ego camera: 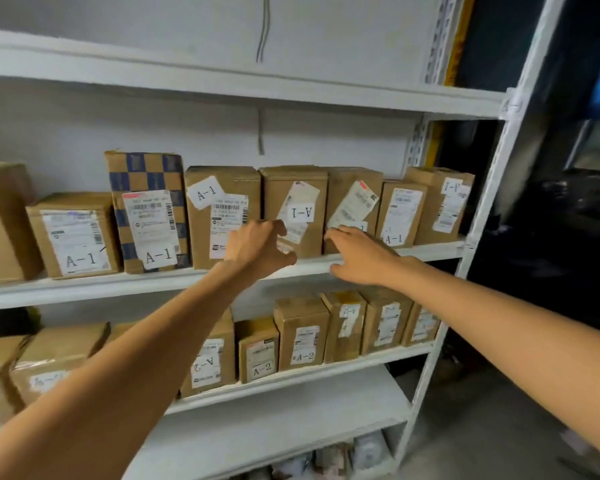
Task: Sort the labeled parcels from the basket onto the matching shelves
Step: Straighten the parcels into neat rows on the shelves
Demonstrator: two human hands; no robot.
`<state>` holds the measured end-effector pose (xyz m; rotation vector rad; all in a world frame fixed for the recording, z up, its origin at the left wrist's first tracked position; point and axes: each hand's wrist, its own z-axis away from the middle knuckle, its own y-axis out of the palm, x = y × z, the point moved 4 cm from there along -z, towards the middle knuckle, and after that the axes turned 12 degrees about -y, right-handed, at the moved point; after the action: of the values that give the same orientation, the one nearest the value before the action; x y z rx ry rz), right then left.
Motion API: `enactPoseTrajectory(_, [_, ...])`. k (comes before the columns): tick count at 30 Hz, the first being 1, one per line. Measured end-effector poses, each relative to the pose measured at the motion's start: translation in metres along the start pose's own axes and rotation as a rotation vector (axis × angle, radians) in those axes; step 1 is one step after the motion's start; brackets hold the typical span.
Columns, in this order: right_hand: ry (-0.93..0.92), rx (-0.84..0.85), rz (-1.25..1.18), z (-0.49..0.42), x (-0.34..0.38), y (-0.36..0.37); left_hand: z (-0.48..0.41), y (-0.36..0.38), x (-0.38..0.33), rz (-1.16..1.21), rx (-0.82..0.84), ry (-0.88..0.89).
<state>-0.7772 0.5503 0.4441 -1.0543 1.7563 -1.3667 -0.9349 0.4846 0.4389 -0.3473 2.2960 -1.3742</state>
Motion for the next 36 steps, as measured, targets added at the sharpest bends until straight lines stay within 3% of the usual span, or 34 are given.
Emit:
enactPoseTrajectory(14, [0.187, -0.079, 0.04, 0.056, -0.148, -0.042, -0.039, 0.014, -0.148, 0.003, -0.018, 0.147])
enactPoseTrajectory(25, [0.109, -0.139, 0.045, 0.045, -0.285, -0.052, -0.125, 0.05, -0.271, -0.157, -0.098, 0.188])
enactPoseTrajectory(36, [0.037, -0.193, 0.133, -0.031, -0.379, -0.069, -0.206, 0.102, -0.33, -0.179, 0.018, 0.21])
